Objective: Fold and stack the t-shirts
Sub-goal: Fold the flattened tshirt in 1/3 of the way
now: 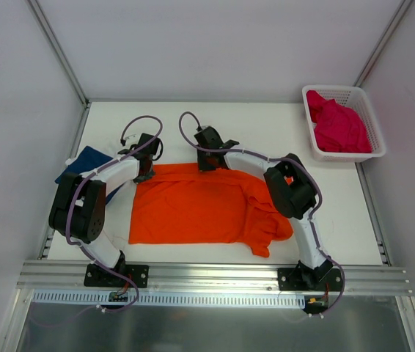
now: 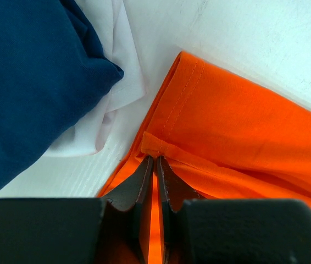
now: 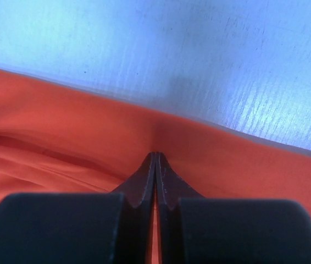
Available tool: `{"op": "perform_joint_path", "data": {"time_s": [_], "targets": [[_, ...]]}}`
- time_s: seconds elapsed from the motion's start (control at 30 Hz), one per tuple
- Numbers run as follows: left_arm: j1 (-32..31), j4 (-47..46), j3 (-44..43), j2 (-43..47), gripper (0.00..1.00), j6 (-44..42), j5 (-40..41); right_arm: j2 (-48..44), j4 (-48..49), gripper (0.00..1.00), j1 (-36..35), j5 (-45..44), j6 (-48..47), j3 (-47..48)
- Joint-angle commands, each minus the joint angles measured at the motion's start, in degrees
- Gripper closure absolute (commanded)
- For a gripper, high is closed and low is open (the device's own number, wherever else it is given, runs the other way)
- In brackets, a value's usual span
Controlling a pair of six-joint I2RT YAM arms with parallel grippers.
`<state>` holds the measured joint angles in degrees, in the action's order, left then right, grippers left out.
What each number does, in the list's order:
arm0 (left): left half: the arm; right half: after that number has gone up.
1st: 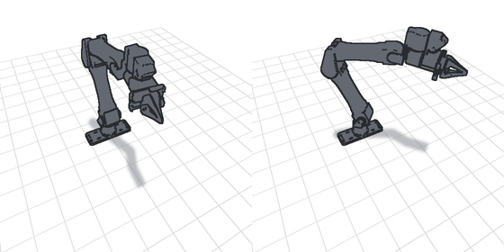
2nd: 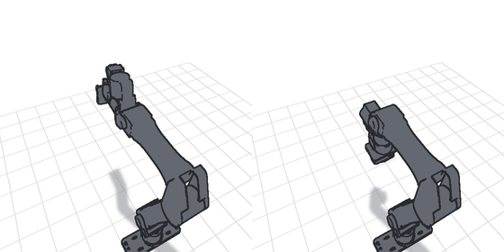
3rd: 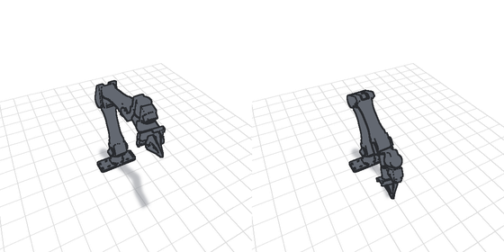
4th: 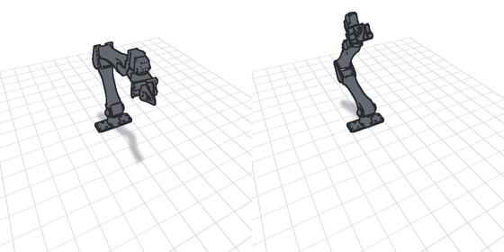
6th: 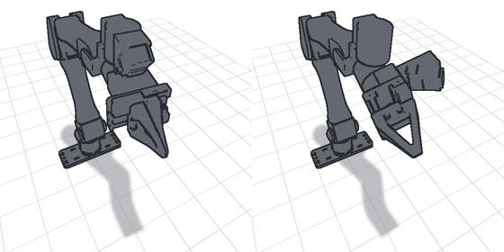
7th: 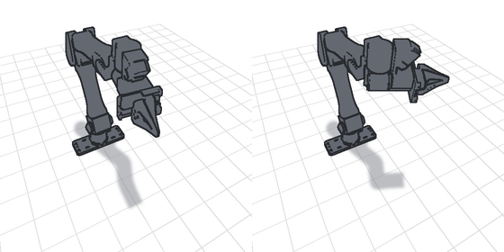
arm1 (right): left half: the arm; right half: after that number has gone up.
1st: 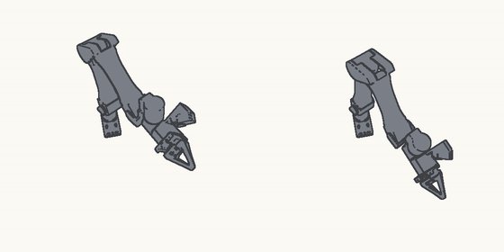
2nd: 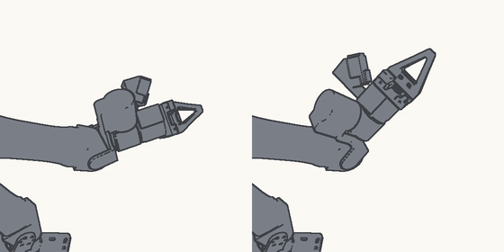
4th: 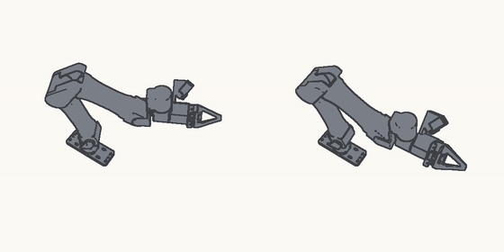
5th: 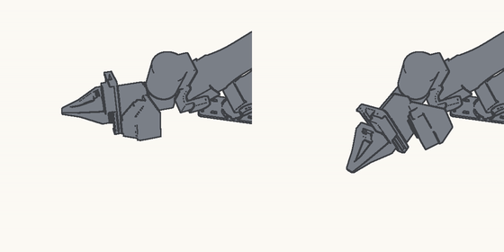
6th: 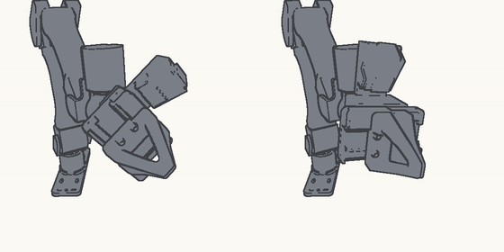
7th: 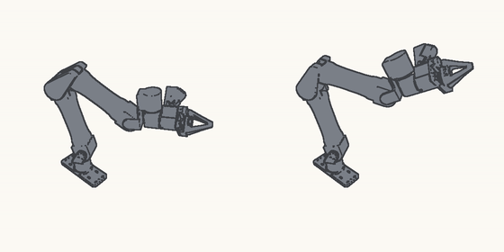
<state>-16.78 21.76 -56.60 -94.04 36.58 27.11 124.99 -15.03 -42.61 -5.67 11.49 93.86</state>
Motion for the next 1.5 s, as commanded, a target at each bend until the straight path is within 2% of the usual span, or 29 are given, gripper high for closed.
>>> {"op": "perform_joint_path", "data": {"time_s": [0.0,0.4,0.63,1.1,1.23,1.4,1.47], "targets": [[0.2,0.7,0.3,2.2,0.94,0.2,0.4,-0.1,-0.1,0.99,0.2,0.6,-0.4,-0.3],[0.2,0.7,-0.4,0.8,0.94,0.4,0.3,-6.9,1.2,0.99,-0.1,0.5,0.7,-9.4],[0.3,0.7,-0.5,0.7,0.94,0.4,0.1,-9.7,1.0,0.99,-0.5,-1.0,0.4,-11.7],[0.3,0.7,-0.3,0.5,0.93,0.2,0.0,-0.2,-2.6,0.99,-0.2,0.4,-0.4,0.7],[0.2,0.6,-0.7,-0.2,0.87,0.2,-0.4,1.2,-2.6,1.0,0.0,0.6,-0.2,1.1],[0.2,0.6,-1.0,-0.6,0.58,0.6,-0.4,2.9,-2.4,0.99,0.6,0.8,-0.3,1.8],[0.2,0.5,-1.1,-0.7,0.52,0.5,-0.1,3.5,-2.4,1.0,0.8,1.0,-0.2,2.7]]}}
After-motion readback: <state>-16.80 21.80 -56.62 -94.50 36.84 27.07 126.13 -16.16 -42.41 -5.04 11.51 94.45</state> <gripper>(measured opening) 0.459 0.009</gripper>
